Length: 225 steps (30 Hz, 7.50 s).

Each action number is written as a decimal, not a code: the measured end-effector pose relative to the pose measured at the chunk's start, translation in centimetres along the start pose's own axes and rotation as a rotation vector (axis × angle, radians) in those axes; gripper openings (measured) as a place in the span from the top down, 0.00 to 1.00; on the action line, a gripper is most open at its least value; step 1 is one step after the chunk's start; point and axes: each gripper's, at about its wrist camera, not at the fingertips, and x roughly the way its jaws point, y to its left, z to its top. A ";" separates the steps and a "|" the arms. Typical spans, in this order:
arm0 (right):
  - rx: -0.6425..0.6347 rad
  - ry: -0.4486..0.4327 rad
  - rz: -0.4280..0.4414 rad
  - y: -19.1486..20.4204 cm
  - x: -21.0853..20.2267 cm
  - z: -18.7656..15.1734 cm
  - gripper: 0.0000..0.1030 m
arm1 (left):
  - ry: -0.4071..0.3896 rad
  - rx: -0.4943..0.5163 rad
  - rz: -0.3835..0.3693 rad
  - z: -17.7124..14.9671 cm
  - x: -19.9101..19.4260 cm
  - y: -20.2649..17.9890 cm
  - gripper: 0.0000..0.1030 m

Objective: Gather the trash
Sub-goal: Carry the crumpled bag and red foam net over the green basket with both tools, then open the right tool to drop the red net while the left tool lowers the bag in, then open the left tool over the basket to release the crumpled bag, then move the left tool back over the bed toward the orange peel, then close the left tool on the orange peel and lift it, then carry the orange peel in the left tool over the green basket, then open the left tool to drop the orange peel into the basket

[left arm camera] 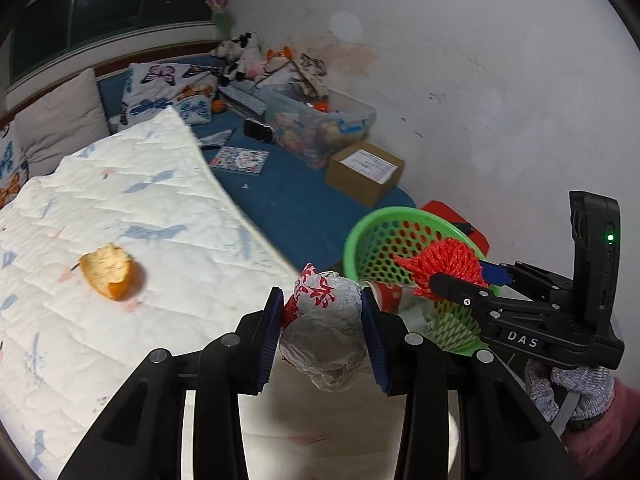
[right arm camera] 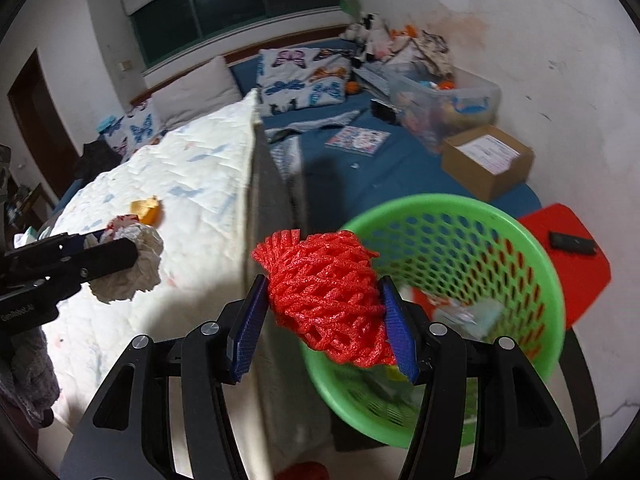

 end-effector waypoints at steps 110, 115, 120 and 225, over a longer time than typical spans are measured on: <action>0.053 -0.026 0.003 1.0 -3.8 -2.9 0.18 | -0.020 -0.074 0.199 -2.7 -1.6 2.6 0.28; 0.016 -0.010 0.031 2.8 -2.6 -2.4 0.18 | -0.023 -0.114 0.238 -3.1 -2.3 5.0 0.28; -0.022 0.004 0.065 4.7 -1.4 -1.9 0.18 | -0.029 -0.148 0.284 -3.5 -3.1 7.3 0.28; 0.158 -0.028 -0.108 -6.6 -5.6 -4.9 0.18 | 0.120 0.073 -0.097 1.0 9.2 -8.3 0.69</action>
